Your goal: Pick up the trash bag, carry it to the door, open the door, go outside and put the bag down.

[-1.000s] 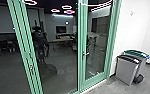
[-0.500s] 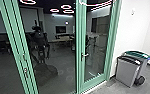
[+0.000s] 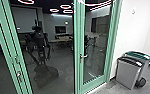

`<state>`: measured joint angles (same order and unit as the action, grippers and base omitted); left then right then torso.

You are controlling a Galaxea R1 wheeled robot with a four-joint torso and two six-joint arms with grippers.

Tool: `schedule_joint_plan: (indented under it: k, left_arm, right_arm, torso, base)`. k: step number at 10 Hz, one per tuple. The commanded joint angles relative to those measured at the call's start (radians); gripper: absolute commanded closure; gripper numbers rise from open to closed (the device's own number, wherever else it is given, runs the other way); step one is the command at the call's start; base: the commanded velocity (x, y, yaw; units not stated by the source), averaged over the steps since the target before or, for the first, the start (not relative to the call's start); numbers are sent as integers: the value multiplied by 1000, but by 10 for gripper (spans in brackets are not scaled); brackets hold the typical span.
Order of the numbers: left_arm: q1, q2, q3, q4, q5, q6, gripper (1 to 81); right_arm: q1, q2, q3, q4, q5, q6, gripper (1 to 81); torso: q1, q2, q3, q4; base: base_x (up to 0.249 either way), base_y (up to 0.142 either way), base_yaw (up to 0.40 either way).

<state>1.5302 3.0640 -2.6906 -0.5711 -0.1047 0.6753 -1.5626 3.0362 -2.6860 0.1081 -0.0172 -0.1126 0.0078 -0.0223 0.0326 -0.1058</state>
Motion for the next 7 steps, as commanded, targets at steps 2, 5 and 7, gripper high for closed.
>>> schedule_joint_plan:
  k: [2, 5, 7]
  left_arm:
    - [-57, 7, 8, 10, 63, 1, 811]
    - [-57, 9, 8, 11, 65, 1, 811]
    - [-57, 9, 8, 11, 65, 1, 811]
  right_arm:
    - [46, 3, 3, -10, -53, -7, 10]
    - [46, 5, 3, -11, -55, -7, 10]
    - [46, 5, 3, -11, -55, -7, 10]
  torso:
    - [0, 0, 0, 0]
    - [0, 0, 0, 0]
    - [0, 0, 0, 0]
  base:
    - [137, -82, 0]
    - [137, -82, 0]
    - [137, -82, 0]
